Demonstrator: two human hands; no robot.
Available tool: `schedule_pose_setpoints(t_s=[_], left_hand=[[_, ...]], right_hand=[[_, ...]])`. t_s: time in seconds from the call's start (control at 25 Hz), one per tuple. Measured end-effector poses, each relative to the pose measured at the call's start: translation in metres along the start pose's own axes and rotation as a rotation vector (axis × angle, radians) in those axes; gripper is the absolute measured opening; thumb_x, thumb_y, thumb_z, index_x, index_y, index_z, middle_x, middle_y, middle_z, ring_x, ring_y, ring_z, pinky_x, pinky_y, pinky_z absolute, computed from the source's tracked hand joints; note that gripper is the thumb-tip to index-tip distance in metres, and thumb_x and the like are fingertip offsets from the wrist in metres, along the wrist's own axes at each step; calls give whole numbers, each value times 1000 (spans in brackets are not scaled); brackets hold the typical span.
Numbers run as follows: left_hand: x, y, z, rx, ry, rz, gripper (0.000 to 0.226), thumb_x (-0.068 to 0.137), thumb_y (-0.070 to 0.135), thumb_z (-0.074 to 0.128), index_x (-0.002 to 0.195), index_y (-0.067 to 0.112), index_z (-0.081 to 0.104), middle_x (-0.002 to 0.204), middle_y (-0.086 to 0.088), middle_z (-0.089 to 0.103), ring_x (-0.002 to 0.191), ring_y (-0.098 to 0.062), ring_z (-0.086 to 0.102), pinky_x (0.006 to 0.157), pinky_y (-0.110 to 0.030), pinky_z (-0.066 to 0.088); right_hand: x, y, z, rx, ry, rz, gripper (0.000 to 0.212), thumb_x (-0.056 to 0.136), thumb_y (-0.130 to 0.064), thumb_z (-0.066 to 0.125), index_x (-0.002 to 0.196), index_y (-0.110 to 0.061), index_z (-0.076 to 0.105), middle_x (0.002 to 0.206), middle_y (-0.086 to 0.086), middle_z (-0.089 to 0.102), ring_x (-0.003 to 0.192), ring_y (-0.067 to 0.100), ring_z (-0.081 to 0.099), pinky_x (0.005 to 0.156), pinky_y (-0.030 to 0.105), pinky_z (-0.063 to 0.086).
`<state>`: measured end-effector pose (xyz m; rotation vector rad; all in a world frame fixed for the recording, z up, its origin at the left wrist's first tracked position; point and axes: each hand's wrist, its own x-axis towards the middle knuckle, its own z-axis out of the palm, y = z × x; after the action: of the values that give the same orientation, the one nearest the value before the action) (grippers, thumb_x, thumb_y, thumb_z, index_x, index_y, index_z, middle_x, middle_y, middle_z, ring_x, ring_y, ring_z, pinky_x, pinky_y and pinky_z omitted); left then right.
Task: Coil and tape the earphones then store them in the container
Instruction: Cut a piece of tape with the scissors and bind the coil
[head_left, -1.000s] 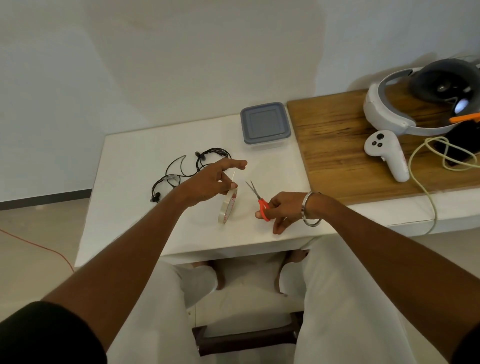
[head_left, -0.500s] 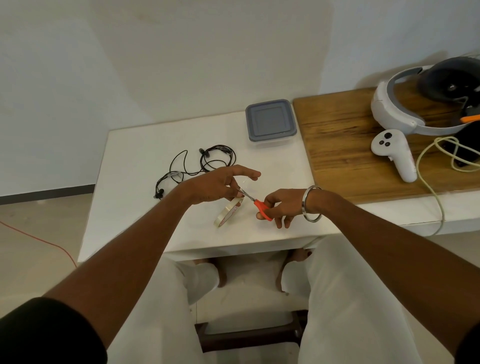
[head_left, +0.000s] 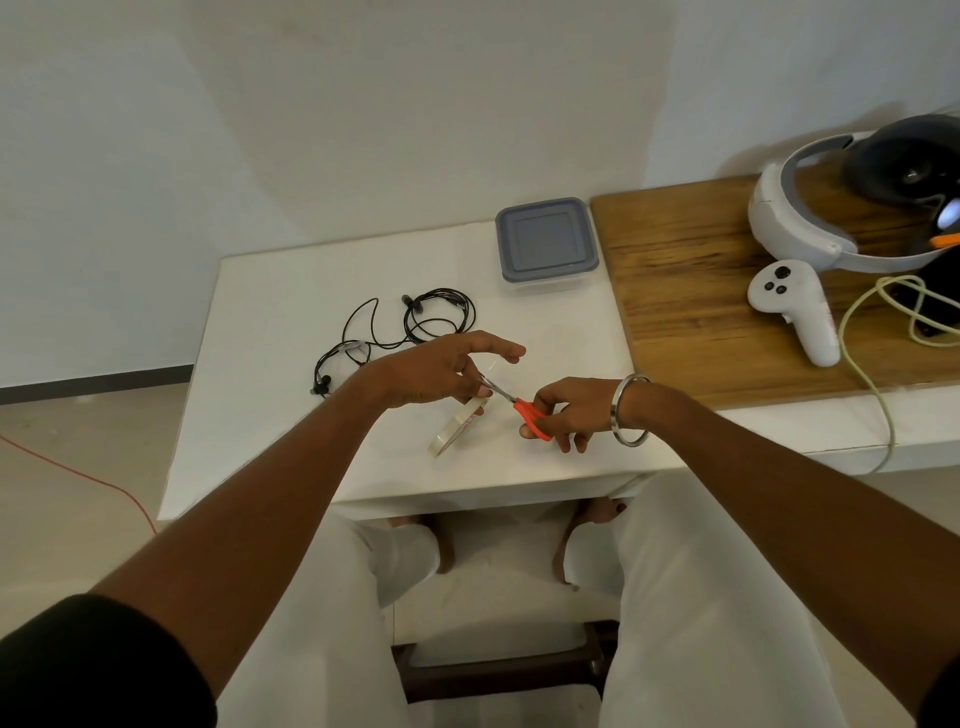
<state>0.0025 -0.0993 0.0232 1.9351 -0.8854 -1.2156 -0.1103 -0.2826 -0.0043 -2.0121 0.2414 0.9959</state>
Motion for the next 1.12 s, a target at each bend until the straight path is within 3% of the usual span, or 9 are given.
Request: schedule_pose_setpoints(t_s=[0.4,0.72,1.12], left_hand=[[2,2,5,7,14,-15,58,86,-9,61,135,22,52,141,9,48,75,-4,63,77,-23,56],[2,1,4,8,12,-17,59,87,-7,62,136,22,51,139,9,49,78,-8,64,77,-23,56],[0,3,3,-7,3,-16,58,86,-7,63,136,21,51,140,8,48,77,-9,64,79,-24,56]], right_hand=[[4,4,-4,-118,-16,-7,37,84,-47,61,99,-14,57,77,3,60,64,13,56,62,23,51],[3,8,-7,-204,79,-82,34,83,-50,61,84,-16,60,68,2,62,56,14,54,62,25,48],[2,5,-6,-154,29,-66,36,84,-48,60,88,-12,60,70,5,60,58,15,53,63,26,48]])
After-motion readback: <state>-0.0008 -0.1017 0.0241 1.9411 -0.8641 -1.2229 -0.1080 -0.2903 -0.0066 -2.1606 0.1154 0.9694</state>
